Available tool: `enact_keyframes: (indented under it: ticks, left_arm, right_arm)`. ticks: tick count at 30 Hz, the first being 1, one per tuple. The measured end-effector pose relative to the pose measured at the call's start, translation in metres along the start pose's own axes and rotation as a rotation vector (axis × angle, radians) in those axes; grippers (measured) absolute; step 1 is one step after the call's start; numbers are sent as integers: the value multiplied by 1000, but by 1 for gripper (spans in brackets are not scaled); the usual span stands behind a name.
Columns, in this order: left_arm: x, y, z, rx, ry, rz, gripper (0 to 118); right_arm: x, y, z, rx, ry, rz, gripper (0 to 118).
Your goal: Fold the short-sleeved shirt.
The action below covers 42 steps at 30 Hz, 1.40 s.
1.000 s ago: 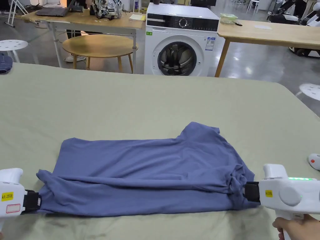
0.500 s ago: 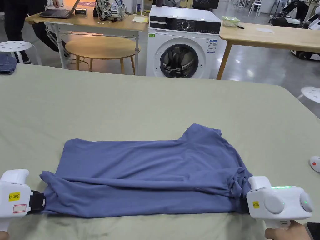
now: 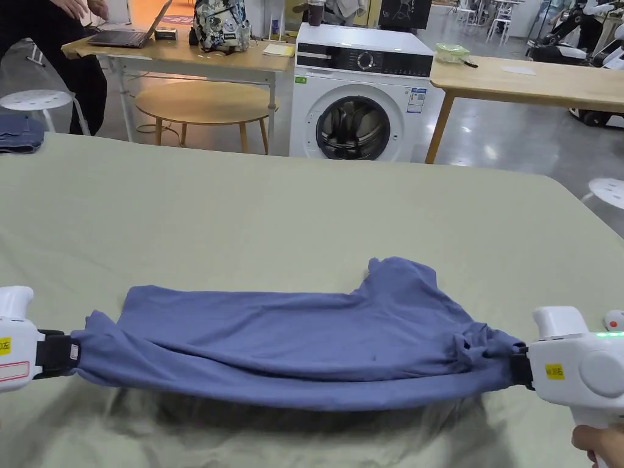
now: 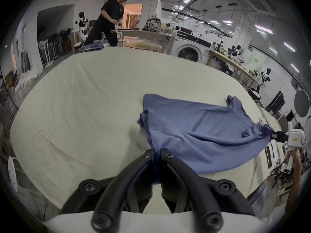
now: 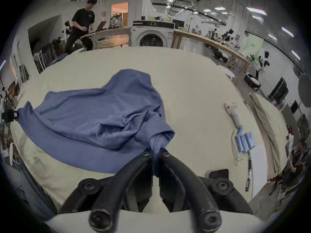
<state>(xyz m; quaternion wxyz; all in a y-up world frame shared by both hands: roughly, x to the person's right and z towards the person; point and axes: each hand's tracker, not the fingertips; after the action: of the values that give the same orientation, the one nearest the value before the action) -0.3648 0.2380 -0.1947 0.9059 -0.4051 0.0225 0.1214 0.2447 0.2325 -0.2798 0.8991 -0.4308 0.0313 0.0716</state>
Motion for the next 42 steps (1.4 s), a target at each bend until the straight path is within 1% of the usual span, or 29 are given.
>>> enact_keyframes:
  ticks: [3,8,11,15,19,24,26,27,28,29,30,31,33,36,38,39,40,41,42]
  left_arm:
    - [-10,-16,10,-7,-10,21,1]
    - [-26,-58,13,-55,30,44,1]
    - [-37,-86,7,-93,28,83,1]
    - [-46,-118,-15,-161,59,98,1]
    - [-50,-132,-31,-184,56,116,1]
    - [-51,-123,-27,-196,40,123,1]
    - [-49,-116,-23,-200,35,131,1]
    - [-46,-113,-20,-190,33,135,3]
    - [-43,-109,-18,-181,35,135,6]
    - [-39,-104,-16,-169,36,129,11]
    - [-35,-98,-14,-148,39,120,17]
    - [-30,-93,-13,-131,35,113,20]
    - [-19,-80,-12,-87,16,92,28]
    - [-2,-62,-12,1,-3,56,29]
    - [12,-50,-11,67,-5,28,29]
    - [19,-45,-9,100,-6,11,29]
    - [26,-40,-8,137,-1,-8,29]
    - [34,-36,-6,173,9,-30,29]
    - [41,-32,-5,212,12,-57,26]
  right_arm:
    - [-1,-14,13,-10,-1,11,4]
    - [-10,-62,22,-73,-22,28,4]
    - [-13,-91,13,-132,-12,32,4]
    - [-19,-126,-10,-187,-36,43,4]
    - [-18,-140,-28,-205,-34,-7,4]
    - [-13,-137,-31,-191,-29,-24,6]
    - [-17,-130,-17,-184,-27,-36,14]
    - [-18,-126,-12,-169,-31,-45,24]
    - [-20,-120,-7,-147,-46,-53,39]
    - [-22,-113,-2,-118,-56,-56,59]
    - [-24,-107,3,-85,-57,-59,73]
    - [-27,-99,8,-53,-53,-58,73]
    - [-34,-83,13,21,-51,-64,73]
    - [-49,-62,19,139,-37,-66,73]
    - [-68,-49,27,233,-29,-76,73]
    - [-74,-44,28,272,-23,-80,65]
    - [-81,-39,30,310,-16,-82,51]
    - [-88,-34,28,343,-23,-75,31]
    - [-95,-29,28,372,-9,-67,9]
